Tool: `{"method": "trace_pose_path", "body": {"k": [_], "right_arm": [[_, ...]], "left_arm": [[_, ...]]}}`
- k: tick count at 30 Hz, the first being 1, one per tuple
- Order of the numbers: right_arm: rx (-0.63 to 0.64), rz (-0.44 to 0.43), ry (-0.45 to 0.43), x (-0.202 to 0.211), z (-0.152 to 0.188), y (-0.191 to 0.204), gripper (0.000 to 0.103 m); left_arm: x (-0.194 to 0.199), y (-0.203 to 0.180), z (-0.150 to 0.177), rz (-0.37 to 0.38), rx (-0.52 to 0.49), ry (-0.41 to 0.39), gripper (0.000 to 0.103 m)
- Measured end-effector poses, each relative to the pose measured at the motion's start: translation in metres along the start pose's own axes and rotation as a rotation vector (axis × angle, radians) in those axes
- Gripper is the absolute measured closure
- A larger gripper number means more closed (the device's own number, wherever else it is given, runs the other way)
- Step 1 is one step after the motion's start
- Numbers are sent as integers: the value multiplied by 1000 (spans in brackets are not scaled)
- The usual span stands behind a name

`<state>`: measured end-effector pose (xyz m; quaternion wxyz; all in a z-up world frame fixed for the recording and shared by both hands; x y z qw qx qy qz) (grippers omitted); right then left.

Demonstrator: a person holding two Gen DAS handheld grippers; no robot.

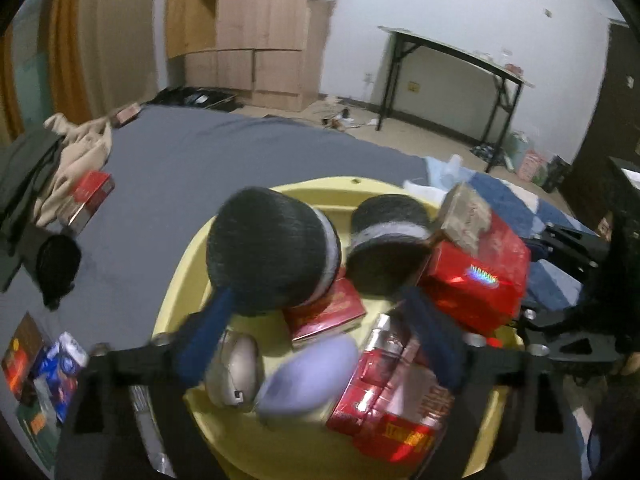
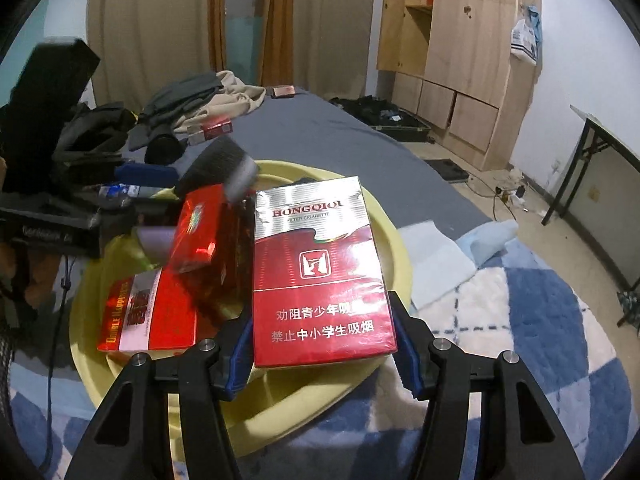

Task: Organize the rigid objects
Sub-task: 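Lower both held objects into the yellow tray and open both grippers, then withdraw both open grippers back from the yellow tray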

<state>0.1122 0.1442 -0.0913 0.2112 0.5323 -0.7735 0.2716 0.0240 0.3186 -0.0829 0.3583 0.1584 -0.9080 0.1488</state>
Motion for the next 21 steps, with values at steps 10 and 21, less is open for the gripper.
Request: {"method": "trace_pose_path", "body": {"k": [10,21], "right_arm": [[-19,-6,-52,8,8,4,0],[-48,48,-82,69,58,-30,0]], "left_arm": [[30,-6,-11,-83,35,-104,0],[70,-32,64,-314,279,-131,0]]}}
Point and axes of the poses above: each gripper's, at about its wrist camera, not at the fingertips, and x roughly against the way its jaws point, y to its left, z to its underside, the point moved 6 cm from there along -x, roughly the way its jaws point, and after that the axes turned 3 degrees about x, right-handed, at the moved point
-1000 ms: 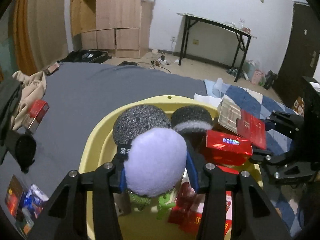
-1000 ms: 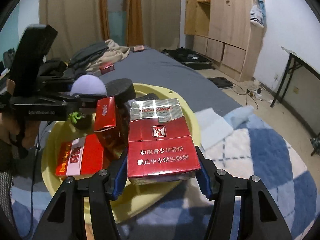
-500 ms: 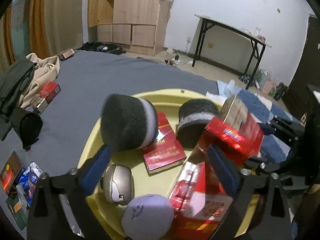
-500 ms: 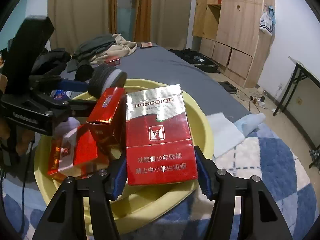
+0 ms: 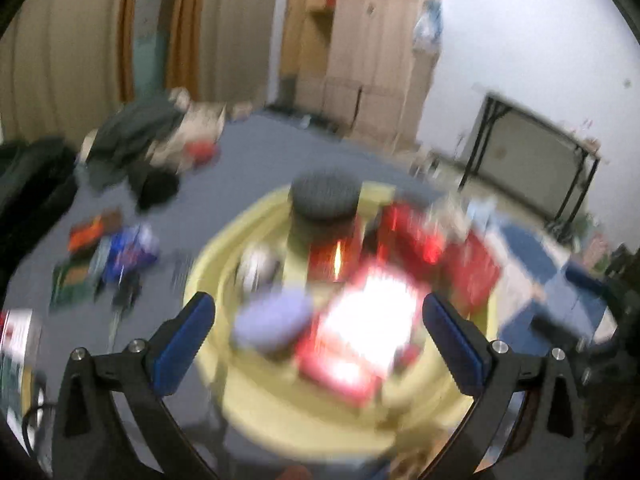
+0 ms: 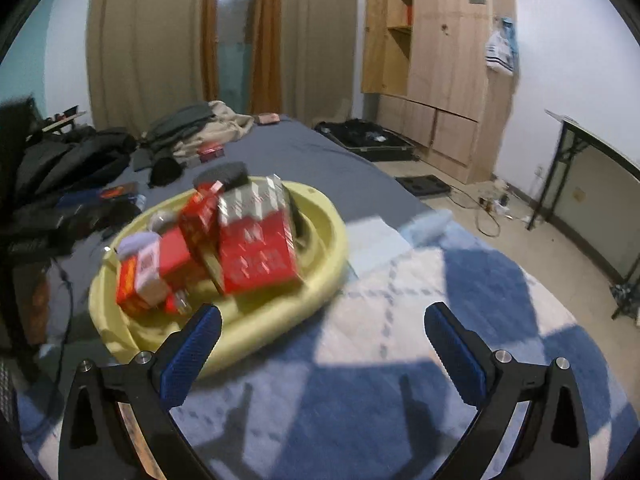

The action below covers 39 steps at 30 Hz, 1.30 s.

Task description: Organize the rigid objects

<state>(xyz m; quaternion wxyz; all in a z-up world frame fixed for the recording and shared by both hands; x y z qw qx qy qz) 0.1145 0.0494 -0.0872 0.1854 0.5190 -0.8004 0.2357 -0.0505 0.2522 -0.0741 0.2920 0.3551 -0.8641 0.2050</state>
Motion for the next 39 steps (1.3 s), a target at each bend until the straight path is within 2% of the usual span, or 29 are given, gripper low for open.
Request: {"method": "trace_pose_path", "body": {"k": [2,4,6,9,12,14,19,21,24,30,39], "right_arm": [[-19,-3,22,3,10,-3,0],[-35,-10,66,0,26,-2,0],[-32,-18,74,-5,39,6,0],[82,2,212,-25,45,31,0],[155,22,231,-31,46,46,0],[123,7,233,-32,44,43,0],[87,-11,251,-36,45,40,0],[93,-3,251,-38,43,41,0],[91,1,253,-45,41,39,0],[64,-25,255,-48,43,36,0],[81,-11,259,-45,43,38,0]], "left_arm": [[3,2,15,-32,-11,38,0],[11,2,26,-42,-9,27,0],[19,-4,35,-18,-4,-11,0],[29,-24,47,-5,-83,-45,0],[31,-27,60,-28,-104,-9,0],[24,-25,68,-58,-110,17,0],[-12,-16,88,-122,-78,164,0],[-22,-14,93,-123,-46,210,0],[-27,-17,83,-133,-24,167,0],[-37,-19,84,-99,-45,190,0],[-38,-17,84,-97,-45,191,0]]}}
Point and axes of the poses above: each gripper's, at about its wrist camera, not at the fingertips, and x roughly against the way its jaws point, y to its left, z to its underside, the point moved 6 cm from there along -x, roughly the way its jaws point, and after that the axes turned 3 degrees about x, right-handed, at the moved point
